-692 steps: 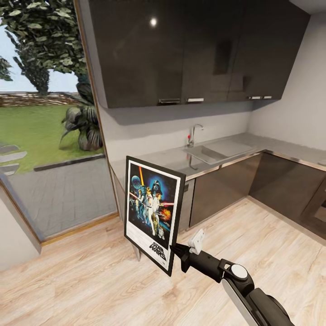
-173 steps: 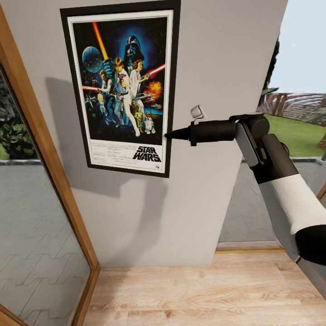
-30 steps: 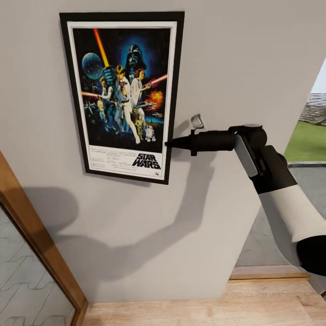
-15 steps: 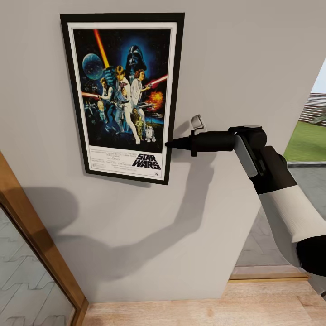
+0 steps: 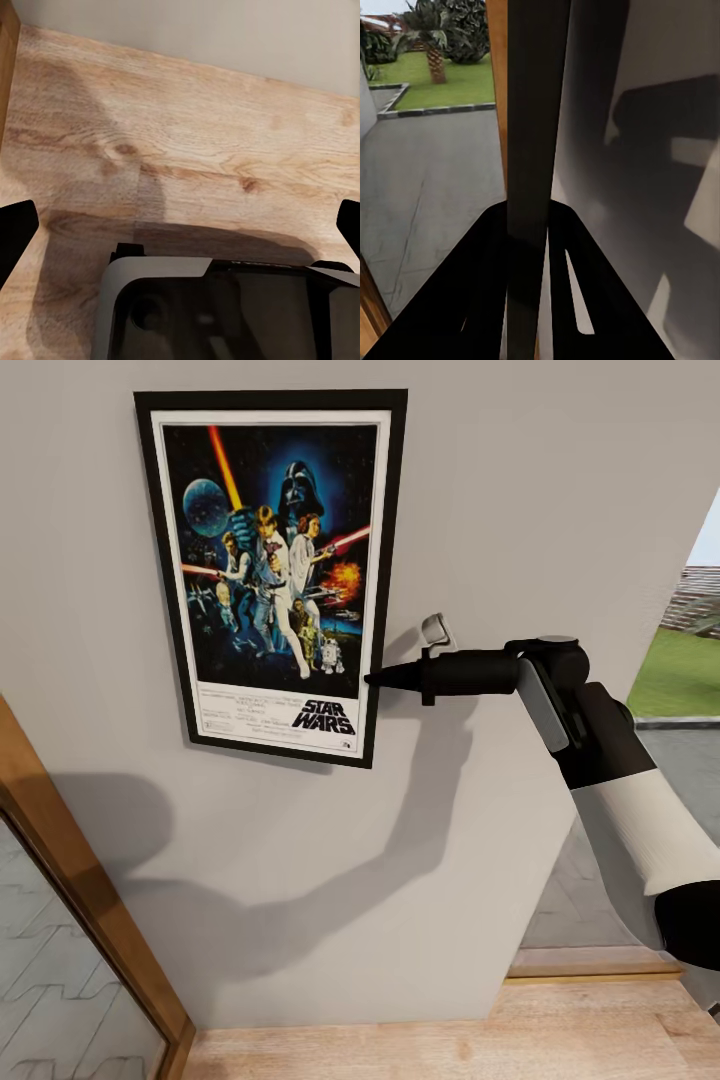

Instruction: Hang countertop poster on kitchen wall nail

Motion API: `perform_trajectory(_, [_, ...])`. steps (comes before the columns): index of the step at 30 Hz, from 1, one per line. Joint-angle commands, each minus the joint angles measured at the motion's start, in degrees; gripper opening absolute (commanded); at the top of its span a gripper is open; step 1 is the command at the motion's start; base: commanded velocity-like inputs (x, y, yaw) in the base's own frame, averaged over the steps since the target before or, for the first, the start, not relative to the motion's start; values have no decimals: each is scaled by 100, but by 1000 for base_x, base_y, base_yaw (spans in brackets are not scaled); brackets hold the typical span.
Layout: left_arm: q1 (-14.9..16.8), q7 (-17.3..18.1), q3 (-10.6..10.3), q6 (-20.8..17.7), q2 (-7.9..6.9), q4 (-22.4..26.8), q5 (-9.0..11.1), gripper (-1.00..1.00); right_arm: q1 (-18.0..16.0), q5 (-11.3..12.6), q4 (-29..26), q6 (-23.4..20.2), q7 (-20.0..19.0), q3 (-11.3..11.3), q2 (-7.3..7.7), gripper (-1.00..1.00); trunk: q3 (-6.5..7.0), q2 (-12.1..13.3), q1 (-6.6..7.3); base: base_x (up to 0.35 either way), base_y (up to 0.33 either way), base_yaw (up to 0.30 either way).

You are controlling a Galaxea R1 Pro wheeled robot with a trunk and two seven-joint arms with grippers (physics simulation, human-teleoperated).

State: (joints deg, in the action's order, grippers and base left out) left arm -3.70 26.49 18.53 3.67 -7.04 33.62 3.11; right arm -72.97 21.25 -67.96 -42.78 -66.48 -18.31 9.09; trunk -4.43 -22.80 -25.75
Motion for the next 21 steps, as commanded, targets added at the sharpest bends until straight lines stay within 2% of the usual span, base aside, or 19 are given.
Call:
perform_trajectory(1, [1,32,10,-7,1,4,32,100,-7,46,1,-50,2,-10,5,-100,-12,-12,-4,0,0,0])
perform_trajectory(21, [1,32,10,-7,1,4,32,100,-26,43,3,-85,9,19,-1,-100,-12,-12,-4,0,0,0])
